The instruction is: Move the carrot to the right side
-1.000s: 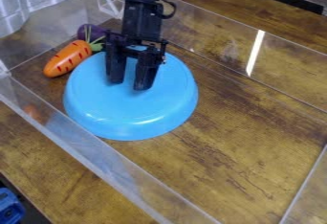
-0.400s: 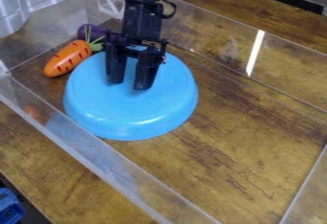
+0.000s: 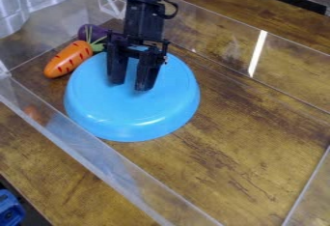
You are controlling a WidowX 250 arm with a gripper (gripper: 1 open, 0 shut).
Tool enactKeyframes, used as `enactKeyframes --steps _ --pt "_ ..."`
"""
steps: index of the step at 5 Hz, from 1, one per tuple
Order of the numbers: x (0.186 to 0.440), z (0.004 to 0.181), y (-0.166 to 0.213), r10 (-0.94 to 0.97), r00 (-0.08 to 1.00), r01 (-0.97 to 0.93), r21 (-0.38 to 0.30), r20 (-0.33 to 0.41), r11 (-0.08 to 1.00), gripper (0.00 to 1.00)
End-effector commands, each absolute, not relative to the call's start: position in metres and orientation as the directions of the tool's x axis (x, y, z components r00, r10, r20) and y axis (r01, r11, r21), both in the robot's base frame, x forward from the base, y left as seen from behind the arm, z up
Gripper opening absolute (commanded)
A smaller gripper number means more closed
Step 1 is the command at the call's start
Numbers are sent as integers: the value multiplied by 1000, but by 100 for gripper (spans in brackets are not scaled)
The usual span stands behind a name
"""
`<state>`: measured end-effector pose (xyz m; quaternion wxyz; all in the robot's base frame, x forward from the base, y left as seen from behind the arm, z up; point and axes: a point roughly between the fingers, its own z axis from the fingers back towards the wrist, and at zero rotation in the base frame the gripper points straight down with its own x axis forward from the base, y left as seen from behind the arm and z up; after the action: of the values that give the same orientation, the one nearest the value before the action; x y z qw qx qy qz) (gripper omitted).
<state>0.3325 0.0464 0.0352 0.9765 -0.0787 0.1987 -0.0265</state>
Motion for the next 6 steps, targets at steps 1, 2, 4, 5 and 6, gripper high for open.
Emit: enactKeyframes --steps 1,2,4,5,6 --pt "332 36 62 -79 924 13 -177 -374 984 100" --pt "332 36 63 -85 921 14 -186 -380 982 100" --pt "331 34 65 -98 914 16 -207 -394 978 100" --pt "331 33 66 -105 910 16 -219 -402 976 100" --pt "331 32 67 -113 906 17 -233 -407 972 100"
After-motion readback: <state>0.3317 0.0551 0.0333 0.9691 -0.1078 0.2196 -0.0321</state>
